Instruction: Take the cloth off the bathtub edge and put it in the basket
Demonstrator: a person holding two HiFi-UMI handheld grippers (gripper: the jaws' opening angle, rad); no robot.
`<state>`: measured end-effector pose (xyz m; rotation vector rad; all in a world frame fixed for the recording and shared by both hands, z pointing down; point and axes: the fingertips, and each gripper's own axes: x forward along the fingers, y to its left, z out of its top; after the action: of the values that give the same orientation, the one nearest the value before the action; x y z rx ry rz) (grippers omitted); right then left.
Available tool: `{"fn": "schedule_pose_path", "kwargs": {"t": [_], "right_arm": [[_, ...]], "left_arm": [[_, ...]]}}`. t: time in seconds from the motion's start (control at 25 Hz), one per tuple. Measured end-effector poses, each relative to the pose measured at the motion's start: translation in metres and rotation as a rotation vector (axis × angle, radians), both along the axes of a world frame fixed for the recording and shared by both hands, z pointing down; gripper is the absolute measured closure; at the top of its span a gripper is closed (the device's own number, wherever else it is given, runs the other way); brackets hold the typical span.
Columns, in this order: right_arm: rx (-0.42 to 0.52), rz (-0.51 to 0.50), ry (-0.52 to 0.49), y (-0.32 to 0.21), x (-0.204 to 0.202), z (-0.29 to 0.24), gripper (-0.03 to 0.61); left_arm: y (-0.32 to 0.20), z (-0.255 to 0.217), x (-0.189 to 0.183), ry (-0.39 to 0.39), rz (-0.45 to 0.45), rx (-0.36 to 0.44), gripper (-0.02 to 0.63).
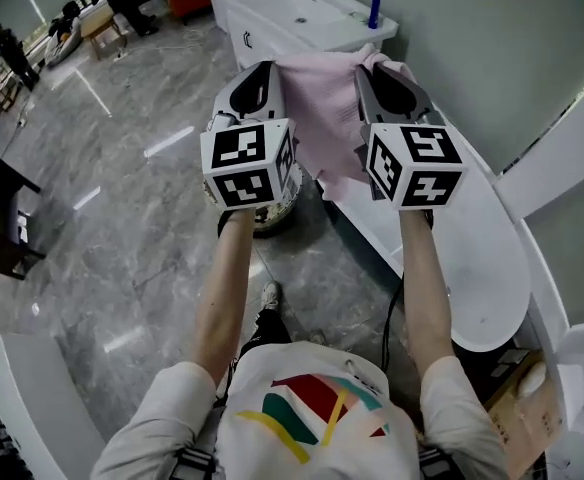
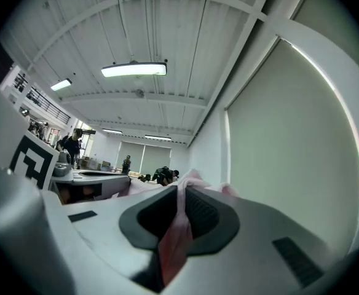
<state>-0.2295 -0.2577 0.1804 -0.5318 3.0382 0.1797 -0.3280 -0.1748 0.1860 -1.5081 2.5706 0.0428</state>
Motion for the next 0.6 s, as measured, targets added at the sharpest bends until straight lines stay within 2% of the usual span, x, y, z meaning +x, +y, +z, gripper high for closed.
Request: {"fn": "schedule_pose_path", "kwargs": {"t": [0.28, 0.6], "right_arm": [[-0.009, -0.119, -0.004, 0.03, -0.126, -0.004, 0.529], [-0.021, -0.177, 0.007, 0.05, -0.228, -0.003, 0.529]], "left_arm": [[0.041, -0.007, -0.114, -0.012, -0.115, 0.005, 0.592], [0.066, -0.006, -0.21, -0.009, -0.178, -0.007, 0.592]]}}
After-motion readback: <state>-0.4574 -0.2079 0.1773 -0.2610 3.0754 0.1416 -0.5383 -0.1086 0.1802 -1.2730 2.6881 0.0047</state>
